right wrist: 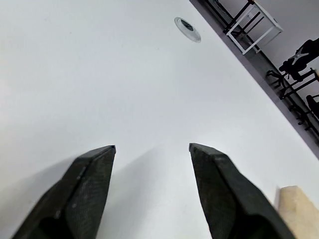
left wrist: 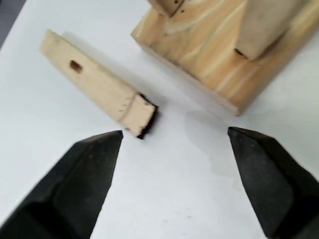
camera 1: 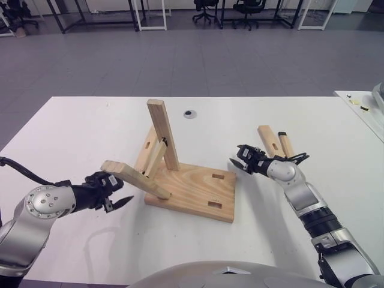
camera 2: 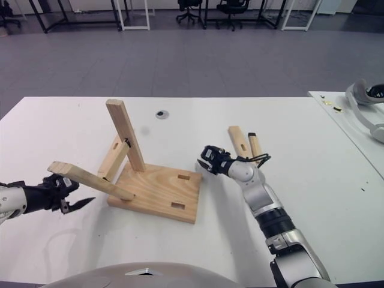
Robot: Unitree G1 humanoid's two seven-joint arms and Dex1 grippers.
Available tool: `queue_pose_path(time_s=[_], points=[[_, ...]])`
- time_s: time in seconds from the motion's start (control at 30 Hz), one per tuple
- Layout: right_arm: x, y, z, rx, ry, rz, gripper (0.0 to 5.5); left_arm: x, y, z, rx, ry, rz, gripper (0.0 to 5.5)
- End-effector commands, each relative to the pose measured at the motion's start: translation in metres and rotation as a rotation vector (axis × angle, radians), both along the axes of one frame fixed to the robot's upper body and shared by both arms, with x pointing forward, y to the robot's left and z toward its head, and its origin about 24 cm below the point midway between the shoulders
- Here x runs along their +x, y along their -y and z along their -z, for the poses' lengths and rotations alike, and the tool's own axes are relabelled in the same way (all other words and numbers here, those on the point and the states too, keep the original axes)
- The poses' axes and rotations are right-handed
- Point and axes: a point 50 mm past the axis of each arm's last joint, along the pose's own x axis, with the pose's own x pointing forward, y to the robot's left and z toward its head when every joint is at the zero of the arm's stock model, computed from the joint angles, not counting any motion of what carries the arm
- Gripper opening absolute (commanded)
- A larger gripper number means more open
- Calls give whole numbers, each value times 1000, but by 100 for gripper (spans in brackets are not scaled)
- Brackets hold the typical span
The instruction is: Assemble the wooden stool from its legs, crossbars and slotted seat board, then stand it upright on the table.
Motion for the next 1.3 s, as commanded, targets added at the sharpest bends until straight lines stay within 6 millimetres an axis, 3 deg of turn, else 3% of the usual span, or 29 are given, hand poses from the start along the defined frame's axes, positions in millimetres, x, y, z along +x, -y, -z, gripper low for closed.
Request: queue_pose_path(time_s=[0.03, 0.13, 0.2, 0.33, 0.4, 0.47, 0.63, 0.83, 0.93, 1.0, 1.1, 1.2, 1.23, 1.3], points=[[8, -9, 6, -27, -38, -87, 277, 0, 16, 28, 10, -29, 79, 390], [7, -23, 7, 8, -69, -187, 277, 27, 40, 48, -59, 110, -2, 390], [-1, -26, 9, 5, -101, -263, 277, 45, 68, 52, -132, 198, -7, 390], [-21, -11, 7, 6, -164, -284, 277, 85, 117, 61, -166, 310, 75, 390], [-33, -5, 7, 9, -192, -267, 277, 116, 127, 75, -125, 331, 56, 390], [-36, -6, 11, -4, -197, -238, 277, 134, 127, 80, -113, 339, 21, 390], [-20, -10, 16, -15, -122, -41, 277, 130, 119, 94, -172, 287, -12, 390], [-5, -37, 15, 30, -93, -27, 277, 123, 121, 98, -204, 263, -22, 390], [3, -39, 17, 37, -78, 24, 277, 118, 123, 97, -254, 238, -49, 390], [7, -29, 9, 23, -17, 97, 277, 116, 116, 95, -256, 251, -76, 390], [13, 4, -38, 76, 232, 284, 277, 119, 95, 73, -318, 324, -204, 390], [13, 31, -79, 216, 369, 436, 277, 115, 90, 47, -432, 379, -301, 390], [14, 46, -84, 250, 373, 507, 277, 114, 88, 40, -453, 396, -330, 390], [14, 89, -60, 336, 260, 717, 277, 113, 78, 35, -499, 421, -451, 390]])
